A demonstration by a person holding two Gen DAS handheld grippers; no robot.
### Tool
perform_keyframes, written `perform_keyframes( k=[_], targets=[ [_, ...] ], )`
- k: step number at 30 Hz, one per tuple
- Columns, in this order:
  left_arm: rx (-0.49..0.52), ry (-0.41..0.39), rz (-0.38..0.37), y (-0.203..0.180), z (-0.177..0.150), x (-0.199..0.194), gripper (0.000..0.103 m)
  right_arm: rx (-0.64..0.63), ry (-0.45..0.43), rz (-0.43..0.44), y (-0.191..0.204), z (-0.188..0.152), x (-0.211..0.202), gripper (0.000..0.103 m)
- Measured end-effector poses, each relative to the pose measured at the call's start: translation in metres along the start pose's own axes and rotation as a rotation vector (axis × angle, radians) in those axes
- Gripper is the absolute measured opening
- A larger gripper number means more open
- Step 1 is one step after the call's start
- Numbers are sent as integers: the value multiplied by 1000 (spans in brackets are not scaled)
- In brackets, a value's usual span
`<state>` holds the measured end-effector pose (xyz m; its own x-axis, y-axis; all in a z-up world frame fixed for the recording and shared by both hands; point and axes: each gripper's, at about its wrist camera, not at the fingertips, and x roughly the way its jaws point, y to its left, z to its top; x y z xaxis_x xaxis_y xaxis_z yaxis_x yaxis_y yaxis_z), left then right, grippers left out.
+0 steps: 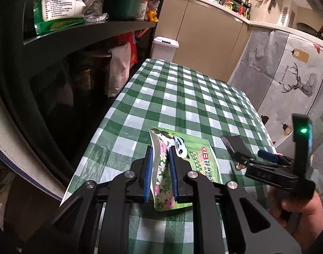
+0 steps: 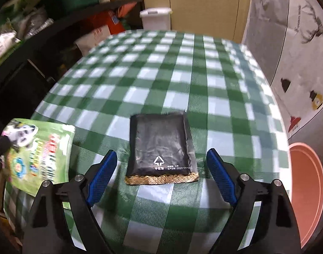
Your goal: Collect trash
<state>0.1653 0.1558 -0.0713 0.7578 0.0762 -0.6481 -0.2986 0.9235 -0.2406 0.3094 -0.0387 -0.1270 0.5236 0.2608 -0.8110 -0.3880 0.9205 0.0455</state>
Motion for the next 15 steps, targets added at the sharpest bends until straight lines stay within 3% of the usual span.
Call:
perform_keyframes(
  k=[3, 5, 6, 8, 10, 11, 12, 15],
  targets=[
    [-12, 6, 3, 3, 1, 3, 15, -28, 6, -32, 7, 0, 6, 84],
    [-11, 7, 6, 3, 1, 5, 16, -27, 4, -28, 8, 1, 6, 78],
    [-11, 7, 7, 3, 1, 6, 15, -35, -7, -25, 9, 1, 4, 65],
    [-15, 8, 6, 5, 0, 6, 15, -55, -19, -31, 13, 0, 0, 54],
    [-17, 7, 4, 5, 1, 6, 15, -87, -35, -30, 18, 0, -5, 20],
    [-17, 7, 2, 5, 1, 6, 16, -91, -45, -26, 20, 0, -9, 17],
    [-19, 5, -1, 4, 1, 4, 15, -79, -48, -16, 18, 0, -13, 0],
    [-18, -3, -9, 1, 2, 0, 15, -43, -72, -21, 12, 0, -22, 0]
  ],
)
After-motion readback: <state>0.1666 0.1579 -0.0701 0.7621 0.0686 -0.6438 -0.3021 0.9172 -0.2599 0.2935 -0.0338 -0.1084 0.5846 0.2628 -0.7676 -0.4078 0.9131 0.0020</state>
